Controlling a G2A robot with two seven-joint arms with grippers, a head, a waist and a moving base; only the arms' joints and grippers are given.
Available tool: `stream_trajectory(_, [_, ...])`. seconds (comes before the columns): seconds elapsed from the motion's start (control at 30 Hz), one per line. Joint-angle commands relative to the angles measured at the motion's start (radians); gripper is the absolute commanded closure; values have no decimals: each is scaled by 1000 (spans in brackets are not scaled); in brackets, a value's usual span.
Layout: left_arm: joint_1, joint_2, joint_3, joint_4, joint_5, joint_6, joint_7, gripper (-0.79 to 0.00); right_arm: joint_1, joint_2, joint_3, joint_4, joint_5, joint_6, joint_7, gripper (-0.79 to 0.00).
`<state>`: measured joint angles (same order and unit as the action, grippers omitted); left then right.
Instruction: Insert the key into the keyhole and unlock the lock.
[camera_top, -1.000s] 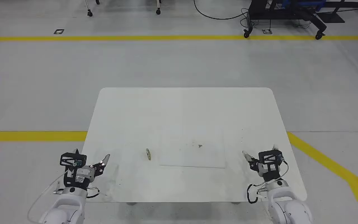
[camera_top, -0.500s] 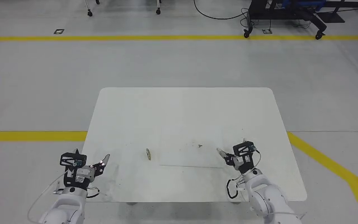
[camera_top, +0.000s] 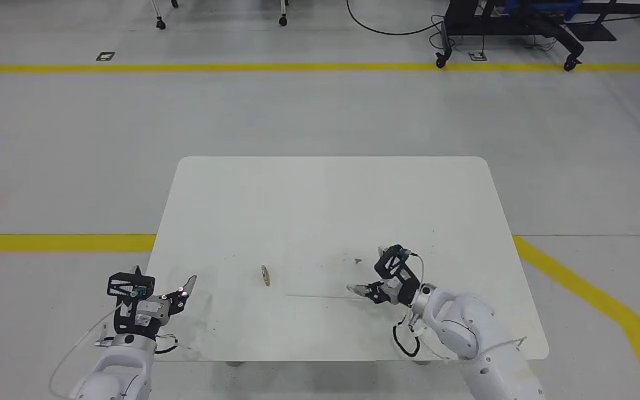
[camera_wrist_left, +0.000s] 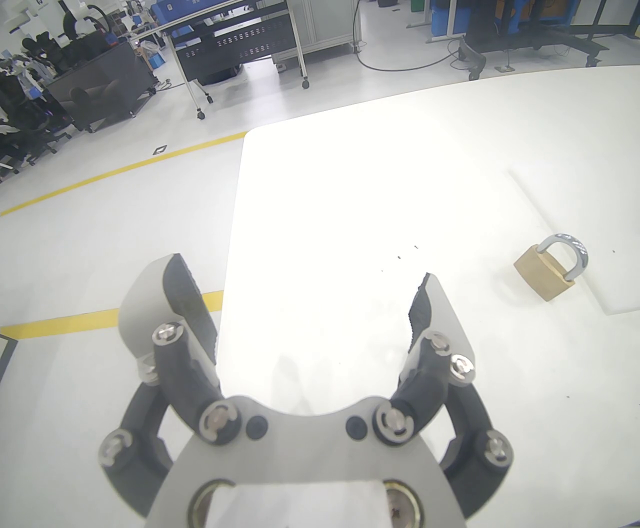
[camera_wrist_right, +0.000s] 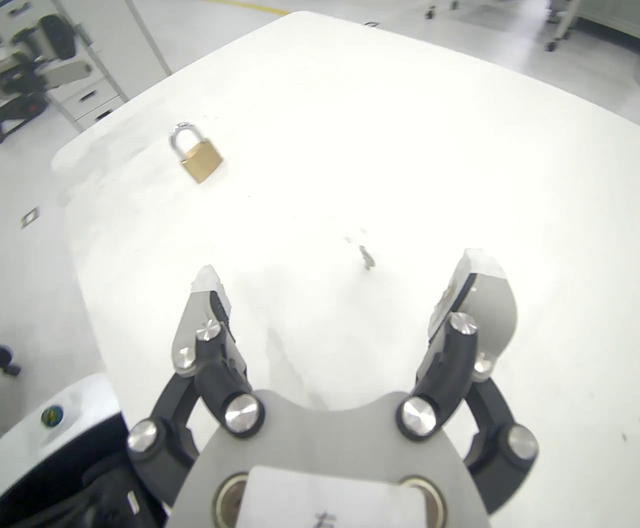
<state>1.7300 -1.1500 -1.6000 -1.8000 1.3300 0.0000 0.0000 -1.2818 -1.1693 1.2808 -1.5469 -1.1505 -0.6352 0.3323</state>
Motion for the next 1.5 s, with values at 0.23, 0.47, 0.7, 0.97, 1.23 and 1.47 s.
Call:
stream_trajectory(0.23, [0, 0, 0, 0, 0, 0, 0, -785, 168, -20, -120, 109, -46, 56, 171, -425])
stream_trajectory(0.47, [0, 0, 0, 0, 0, 0, 0, -785, 205, -26, -157, 139, -55, 73, 230, -212])
stream_trajectory(0.7, [0, 0, 0, 0, 0, 0, 0, -785, 177, -16, -132, 92, -90, 85, 213, 0])
stream_trajectory(0.97, [0, 0, 0, 0, 0, 0, 0, -785, 153, -6, -98, 76, -113, 84, 114, 0])
stream_trajectory(1.23, [0, 0, 0, 0, 0, 0, 0, -785, 183, -16, -61, 172, 149, 121, 102, 0])
stream_trajectory(1.47, [0, 0, 0, 0, 0, 0, 0, -785, 273, -27, -53, 296, 488, 115, 294, 0])
